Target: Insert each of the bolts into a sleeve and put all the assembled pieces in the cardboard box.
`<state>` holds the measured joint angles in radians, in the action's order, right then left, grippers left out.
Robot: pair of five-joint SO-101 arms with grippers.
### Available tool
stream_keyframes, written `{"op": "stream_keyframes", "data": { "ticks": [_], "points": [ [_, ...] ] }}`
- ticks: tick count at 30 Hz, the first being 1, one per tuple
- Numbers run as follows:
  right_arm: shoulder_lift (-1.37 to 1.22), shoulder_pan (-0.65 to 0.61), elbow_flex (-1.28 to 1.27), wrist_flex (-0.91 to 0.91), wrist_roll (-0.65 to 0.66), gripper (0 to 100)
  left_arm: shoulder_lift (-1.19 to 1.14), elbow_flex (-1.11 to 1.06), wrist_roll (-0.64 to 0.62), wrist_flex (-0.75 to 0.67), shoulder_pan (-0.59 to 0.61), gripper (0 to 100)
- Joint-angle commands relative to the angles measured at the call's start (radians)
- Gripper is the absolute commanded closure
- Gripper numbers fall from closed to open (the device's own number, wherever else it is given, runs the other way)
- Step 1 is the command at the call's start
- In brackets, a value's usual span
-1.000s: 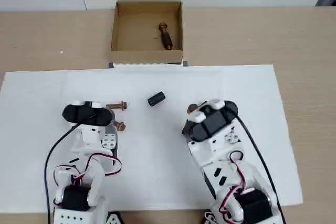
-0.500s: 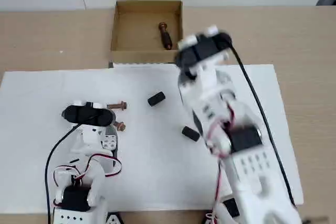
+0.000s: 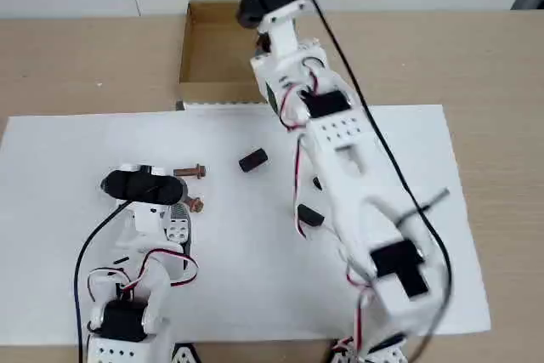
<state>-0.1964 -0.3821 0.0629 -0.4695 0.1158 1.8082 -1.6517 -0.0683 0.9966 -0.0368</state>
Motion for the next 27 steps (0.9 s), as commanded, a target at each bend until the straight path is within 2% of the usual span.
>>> {"op": "stream_keyframes", "data": {
  "ticks": [1, 9, 16, 22, 27],
  "points": [
    [-0.133, 0.005, 0.236, 0.071, 0.035, 99.5, 0.009, 0.005, 0.003, 0.000, 0.005, 99],
    [-0.443, 0.005, 0.519, 0.079, 0.071, 99.5, 0.009, 0.005, 0.006, 0.000, 0.005, 99],
    [-0.544, 0.005, 0.568, 0.076, 0.129, 98.9, 0.009, 0.005, 0.006, 0.000, 0.005, 99],
    [-0.539, 0.007, 0.568, -0.036, 0.133, 82.5, 0.009, 0.005, 0.006, 0.000, 0.005, 99],
    [-0.536, 0.007, 0.569, -0.047, 0.133, 82.3, 0.009, 0.005, 0.006, 0.000, 0.005, 99]
  ]
}}
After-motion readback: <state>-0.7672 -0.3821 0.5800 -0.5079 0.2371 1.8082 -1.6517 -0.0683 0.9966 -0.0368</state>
